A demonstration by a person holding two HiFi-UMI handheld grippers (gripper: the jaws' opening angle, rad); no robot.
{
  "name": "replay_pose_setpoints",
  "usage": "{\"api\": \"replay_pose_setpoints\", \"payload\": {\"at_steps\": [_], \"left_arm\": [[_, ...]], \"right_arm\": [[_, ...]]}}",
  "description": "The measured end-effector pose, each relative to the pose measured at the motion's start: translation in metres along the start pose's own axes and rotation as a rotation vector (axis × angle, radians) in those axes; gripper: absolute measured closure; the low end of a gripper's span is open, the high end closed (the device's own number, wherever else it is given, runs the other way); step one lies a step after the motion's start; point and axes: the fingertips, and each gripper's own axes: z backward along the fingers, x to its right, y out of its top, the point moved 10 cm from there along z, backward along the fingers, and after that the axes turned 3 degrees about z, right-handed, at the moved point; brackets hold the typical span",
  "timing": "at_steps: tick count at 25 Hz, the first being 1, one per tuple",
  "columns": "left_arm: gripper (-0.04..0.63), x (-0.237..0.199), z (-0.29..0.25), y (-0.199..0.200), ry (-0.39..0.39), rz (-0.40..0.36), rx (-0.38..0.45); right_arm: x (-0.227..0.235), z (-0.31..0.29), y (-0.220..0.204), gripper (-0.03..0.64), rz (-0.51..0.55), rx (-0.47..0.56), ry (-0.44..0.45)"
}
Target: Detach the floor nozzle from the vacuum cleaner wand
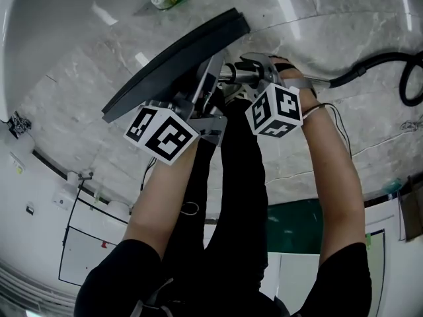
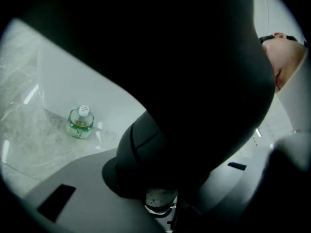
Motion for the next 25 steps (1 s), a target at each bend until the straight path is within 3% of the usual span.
{"api": "replay_pose_setpoints", "payload": {"at_steps": [1, 5, 8, 11, 15, 17, 18, 20, 22, 25], "left_arm": [[0.462, -0.002, -0.001, -0.001, 0.013, 0.008, -0.003], [0.462, -0.001, -0.003, 0.0, 0.062, 0.024, -0.021], [0.463, 0.007, -0.003, 0.012, 0.044, -0.01, -0.035], [0.471, 0.01, -0.001, 0.022, 0.005, 0.005, -0.014], [0.477, 0.012, 0.0, 0.036, -0.055, 0.071, 0.027], [0.483, 0.017, 0.002, 0.041, -0.094, 0.076, 0.023], [0.488, 0.017, 0.003, 0.041, -0.093, 0.083, 0.005], [0.492, 0.011, 0.004, 0.036, -0.062, 0.091, -0.058], [0.492, 0.005, 0.007, 0.032, -0.026, 0.088, -0.114], [0.489, -0.006, 0.015, 0.033, 0.039, 0.084, -0.105]], "right_arm": [[-0.001, -0.001, -0.001, 0.55, -0.004, 0.01, -0.02], [-0.005, 0.001, -0.001, 0.565, -0.041, -0.004, -0.065], [-0.003, 0.009, 0.007, 0.566, -0.081, 0.019, 0.024], [-0.001, 0.023, 0.016, 0.568, -0.136, 0.03, 0.249], [-0.005, 0.038, 0.027, 0.566, -0.324, 0.071, 0.779], [-0.011, 0.042, 0.031, 0.566, -0.391, 0.14, 0.941], [-0.014, 0.042, 0.031, 0.566, -0.405, 0.154, 0.937], [-0.023, 0.038, 0.027, 0.566, -0.403, 0.127, 0.786], [-0.034, 0.033, 0.027, 0.566, -0.379, 0.061, 0.539], [-0.048, 0.019, 0.033, 0.566, -0.309, -0.048, 0.049]]}}
